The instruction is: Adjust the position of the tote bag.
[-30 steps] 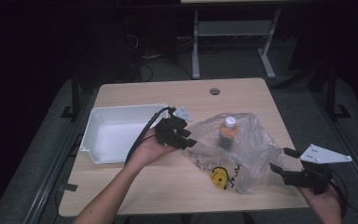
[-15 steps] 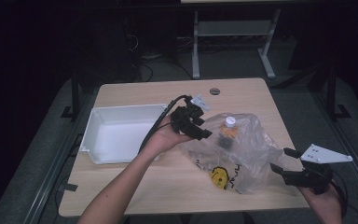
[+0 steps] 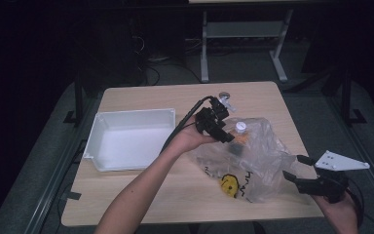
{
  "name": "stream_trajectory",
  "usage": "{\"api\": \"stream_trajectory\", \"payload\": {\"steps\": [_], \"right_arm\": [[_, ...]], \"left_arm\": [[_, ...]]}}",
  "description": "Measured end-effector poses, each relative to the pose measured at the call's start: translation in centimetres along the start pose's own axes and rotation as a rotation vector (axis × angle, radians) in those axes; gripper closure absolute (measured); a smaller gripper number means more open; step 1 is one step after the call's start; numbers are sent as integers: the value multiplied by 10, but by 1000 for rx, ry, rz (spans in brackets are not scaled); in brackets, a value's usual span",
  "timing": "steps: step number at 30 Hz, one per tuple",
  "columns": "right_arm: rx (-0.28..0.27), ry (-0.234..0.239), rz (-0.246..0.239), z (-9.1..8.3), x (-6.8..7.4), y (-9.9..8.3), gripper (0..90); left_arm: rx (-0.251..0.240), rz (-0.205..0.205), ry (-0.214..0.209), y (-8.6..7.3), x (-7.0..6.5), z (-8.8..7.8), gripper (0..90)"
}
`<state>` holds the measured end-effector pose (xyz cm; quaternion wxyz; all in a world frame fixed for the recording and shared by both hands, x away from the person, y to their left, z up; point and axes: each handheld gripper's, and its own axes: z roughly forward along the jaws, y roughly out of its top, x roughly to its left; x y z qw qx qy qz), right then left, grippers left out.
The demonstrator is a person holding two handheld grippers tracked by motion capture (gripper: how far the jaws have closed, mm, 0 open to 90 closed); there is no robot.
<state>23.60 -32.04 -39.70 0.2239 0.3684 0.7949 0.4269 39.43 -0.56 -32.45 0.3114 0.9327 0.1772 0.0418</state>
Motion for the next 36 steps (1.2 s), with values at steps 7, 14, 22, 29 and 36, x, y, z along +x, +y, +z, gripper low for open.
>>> {"api": "stream_trajectory", "payload": {"steps": [7, 14, 22, 29, 36], "right_arm": [[-2, 0, 2, 0, 0, 0, 251], [-2, 0, 4, 0, -1, 0, 251], [-3, 2, 7, 0, -1, 0, 251], [-2, 2, 3, 0, 0, 0, 251], [1, 2, 4, 1, 1, 0, 251]], "left_arm": [[5, 11, -11, -1, 4, 6, 567], [8, 32, 3, -2, 0, 8, 777], [7, 25, 24, -10, 0, 8, 898], [15, -2, 36, -20, 5, 4, 899], [15, -47, 45, -32, 9, 4, 899]]}}
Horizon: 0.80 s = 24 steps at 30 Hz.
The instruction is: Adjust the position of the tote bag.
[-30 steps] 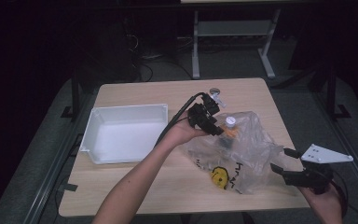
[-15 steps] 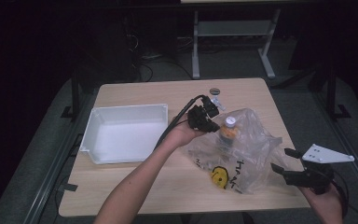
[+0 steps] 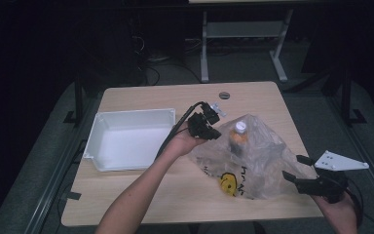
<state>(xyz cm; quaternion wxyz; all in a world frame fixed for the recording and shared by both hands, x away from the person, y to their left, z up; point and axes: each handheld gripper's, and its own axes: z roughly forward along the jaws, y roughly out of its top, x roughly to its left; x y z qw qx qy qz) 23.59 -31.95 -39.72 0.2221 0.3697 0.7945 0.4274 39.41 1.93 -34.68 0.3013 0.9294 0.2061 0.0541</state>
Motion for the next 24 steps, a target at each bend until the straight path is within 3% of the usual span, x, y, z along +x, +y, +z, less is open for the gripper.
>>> {"api": "stream_trajectory", "payload": {"steps": [24], "right_arm": [[13, 2, -5, 2, 2, 0, 251]], "left_arm": [[53, -58, 6, -31, 11, 9, 899]]}}
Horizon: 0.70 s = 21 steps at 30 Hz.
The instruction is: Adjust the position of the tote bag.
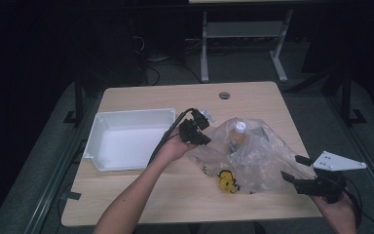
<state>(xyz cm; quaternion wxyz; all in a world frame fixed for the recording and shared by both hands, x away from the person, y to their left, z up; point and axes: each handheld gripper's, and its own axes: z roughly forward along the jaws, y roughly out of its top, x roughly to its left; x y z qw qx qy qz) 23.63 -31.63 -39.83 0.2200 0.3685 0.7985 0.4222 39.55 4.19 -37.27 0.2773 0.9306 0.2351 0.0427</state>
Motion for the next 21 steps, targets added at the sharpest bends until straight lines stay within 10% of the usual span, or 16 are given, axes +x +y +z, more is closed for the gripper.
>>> {"api": "stream_trajectory", "payload": {"steps": [21], "right_arm": [[35, 16, 4, 5, -1, -2, 251]], "left_arm": [[29, -27, -8, -19, 5, 14, 899]]}}
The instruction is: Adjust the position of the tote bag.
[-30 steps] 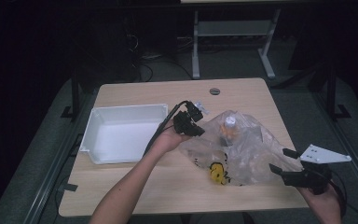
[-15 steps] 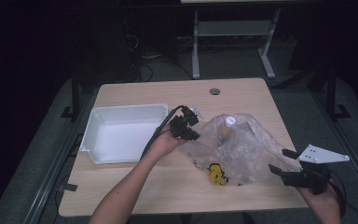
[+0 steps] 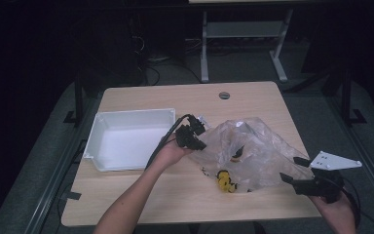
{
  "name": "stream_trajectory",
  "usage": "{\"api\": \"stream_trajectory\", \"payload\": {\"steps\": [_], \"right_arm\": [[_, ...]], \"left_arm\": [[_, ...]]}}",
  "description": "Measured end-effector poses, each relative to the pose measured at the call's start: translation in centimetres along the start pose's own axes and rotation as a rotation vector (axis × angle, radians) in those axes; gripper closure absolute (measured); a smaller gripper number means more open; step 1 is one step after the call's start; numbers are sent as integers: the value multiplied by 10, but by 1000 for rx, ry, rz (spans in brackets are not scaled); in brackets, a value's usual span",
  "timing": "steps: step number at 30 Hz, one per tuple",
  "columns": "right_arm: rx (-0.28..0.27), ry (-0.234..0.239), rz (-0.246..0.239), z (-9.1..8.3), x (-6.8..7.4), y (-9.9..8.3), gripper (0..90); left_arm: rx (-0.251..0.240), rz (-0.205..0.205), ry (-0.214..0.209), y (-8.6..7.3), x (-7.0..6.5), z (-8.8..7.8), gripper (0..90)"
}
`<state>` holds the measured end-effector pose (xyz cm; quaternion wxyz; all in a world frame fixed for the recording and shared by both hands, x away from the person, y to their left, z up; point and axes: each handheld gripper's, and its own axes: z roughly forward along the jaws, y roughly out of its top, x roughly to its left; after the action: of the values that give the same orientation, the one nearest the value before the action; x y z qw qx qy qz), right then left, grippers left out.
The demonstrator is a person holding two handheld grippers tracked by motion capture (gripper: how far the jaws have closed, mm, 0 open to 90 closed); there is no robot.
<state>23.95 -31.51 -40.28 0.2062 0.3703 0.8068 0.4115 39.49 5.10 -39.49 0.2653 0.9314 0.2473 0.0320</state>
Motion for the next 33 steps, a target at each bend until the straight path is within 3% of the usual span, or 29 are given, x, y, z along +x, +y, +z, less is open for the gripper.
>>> {"api": "stream_trajectory", "payload": {"steps": [11, 16, 22, 33], "right_arm": [[-20, 13, -27, -5, 9, 11, 252], [-36, 42, -51, -8, 15, 21, 252], [-52, 119, -75, -7, 24, 34, 252], [-34, 260, -128, 22, 46, 49, 247]], "left_arm": [[2, -9, -11, -5, 1, 0, 899], [-2, -8, -8, -5, 1, -1, 898], [1, -5, -12, -5, 0, -1, 898], [0, -10, -16, -6, 1, -4, 896]]}}
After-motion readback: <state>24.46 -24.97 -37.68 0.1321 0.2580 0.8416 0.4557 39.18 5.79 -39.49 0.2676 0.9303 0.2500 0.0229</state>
